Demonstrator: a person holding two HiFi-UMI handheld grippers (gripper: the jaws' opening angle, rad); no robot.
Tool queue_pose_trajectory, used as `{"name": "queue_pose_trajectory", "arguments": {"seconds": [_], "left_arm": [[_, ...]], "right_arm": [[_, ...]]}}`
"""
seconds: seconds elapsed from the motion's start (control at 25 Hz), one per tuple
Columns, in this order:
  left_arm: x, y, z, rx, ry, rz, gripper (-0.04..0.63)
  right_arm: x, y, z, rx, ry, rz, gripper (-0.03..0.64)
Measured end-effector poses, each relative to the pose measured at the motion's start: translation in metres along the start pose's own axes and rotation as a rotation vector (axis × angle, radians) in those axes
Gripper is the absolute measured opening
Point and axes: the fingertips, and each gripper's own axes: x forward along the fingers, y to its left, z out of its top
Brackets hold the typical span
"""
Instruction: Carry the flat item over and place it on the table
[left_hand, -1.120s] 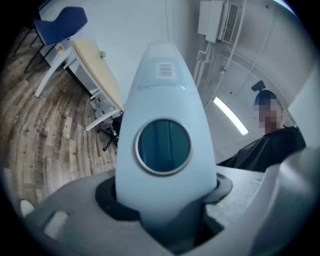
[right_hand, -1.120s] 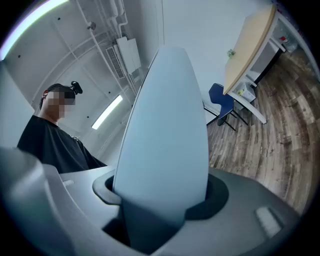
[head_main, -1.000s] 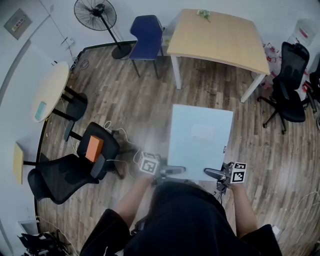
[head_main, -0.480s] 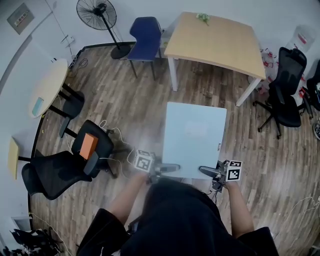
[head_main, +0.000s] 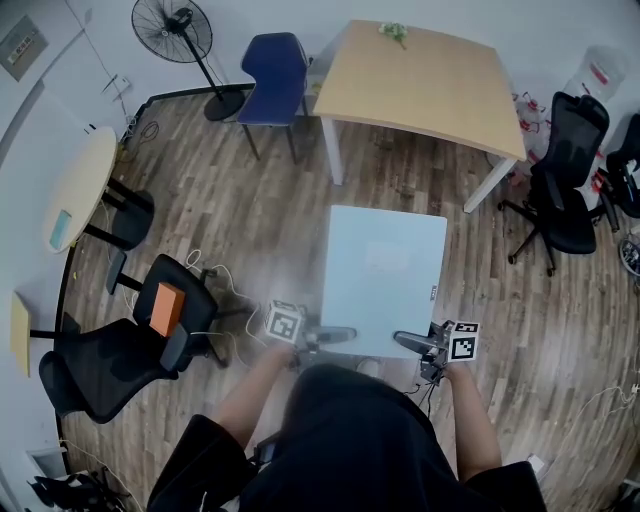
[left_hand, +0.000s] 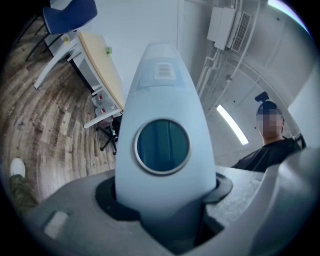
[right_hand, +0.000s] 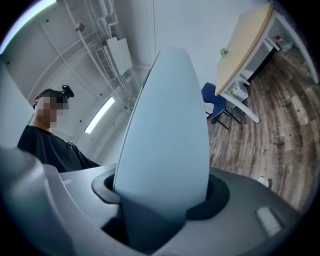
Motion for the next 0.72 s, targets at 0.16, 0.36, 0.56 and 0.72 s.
{"name": "queue_pose_trajectory", "arguments": {"seconds": [0.16,0.36,0.56,0.72], "left_arm": [[-0.001,0.029,0.043,-0.024,0.017,-0.008,0.318],[-0.009,0.063,0.113,-0.036,0.015,-0.013,0.318],[-0.03,0.086,0.182,-0.085,0.011,-0.021,0.318],[-0.051,0.104,0.23,-0.117,0.024,-0.031,0.318]], "right_arm": [[0.011,-0.027,0.039,0.028,-0.011,-0.034,0.314],[0.037,-0.06,0.104,0.054,-0.011,-0.055,0.314],[0.078,-0.088,0.16,0.089,-0.012,-0.074,0.314],[0.111,-0.101,0.2,0.115,-0.036,-0.096,0.313]]}}
